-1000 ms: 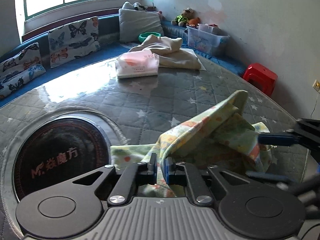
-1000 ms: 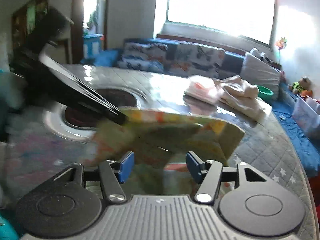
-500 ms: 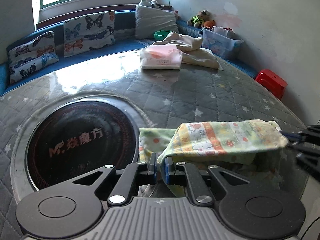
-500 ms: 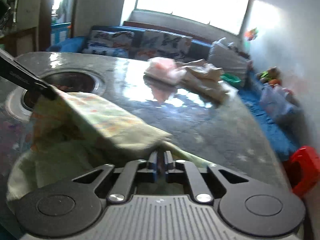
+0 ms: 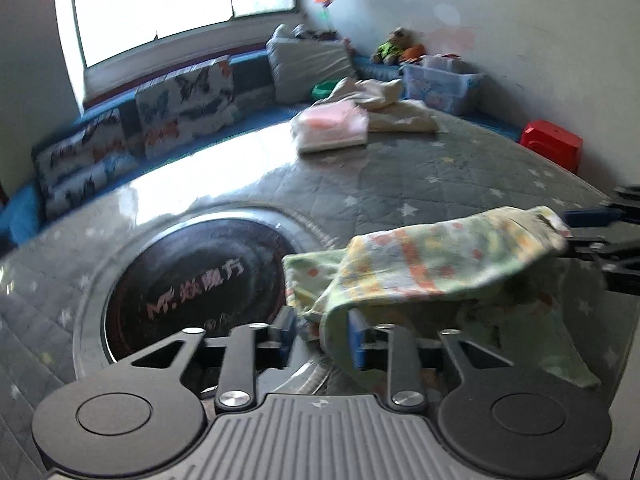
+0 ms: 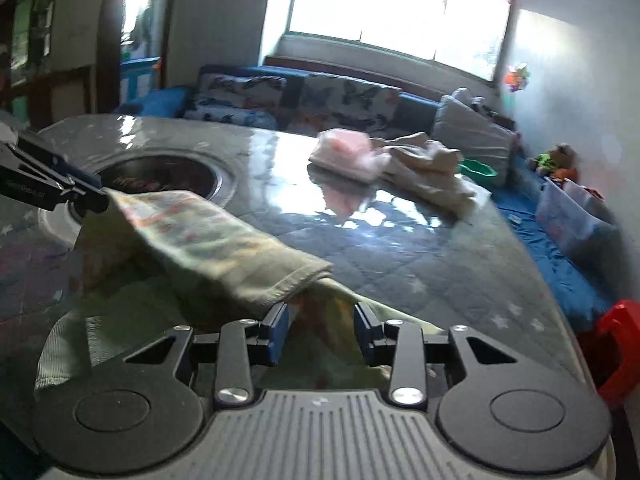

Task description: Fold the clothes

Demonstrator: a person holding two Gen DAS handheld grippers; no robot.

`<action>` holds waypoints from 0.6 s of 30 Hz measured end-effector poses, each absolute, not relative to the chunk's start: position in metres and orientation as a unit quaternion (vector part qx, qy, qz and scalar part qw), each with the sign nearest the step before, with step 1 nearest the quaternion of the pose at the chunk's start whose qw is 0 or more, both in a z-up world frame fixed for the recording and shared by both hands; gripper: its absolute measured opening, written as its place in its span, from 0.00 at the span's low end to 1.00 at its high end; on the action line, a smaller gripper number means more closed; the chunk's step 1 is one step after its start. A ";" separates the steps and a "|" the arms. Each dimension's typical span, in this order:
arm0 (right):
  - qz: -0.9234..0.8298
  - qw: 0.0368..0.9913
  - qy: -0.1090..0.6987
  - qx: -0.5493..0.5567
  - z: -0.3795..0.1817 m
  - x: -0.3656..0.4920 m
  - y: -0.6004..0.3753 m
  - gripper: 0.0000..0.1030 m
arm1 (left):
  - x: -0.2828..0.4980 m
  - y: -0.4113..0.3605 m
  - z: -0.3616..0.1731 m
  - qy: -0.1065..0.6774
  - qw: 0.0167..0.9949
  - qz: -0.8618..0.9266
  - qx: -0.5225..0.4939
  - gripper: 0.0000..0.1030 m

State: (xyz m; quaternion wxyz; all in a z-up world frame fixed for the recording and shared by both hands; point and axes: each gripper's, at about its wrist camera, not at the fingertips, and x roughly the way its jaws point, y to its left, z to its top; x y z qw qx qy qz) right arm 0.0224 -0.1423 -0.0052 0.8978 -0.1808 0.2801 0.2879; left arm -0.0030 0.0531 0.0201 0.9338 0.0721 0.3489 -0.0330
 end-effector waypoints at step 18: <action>0.322 0.896 0.266 -0.154 0.008 0.028 -0.133 0.45 | 0.039 -0.040 0.014 0.284 0.928 -0.191 0.150 0.22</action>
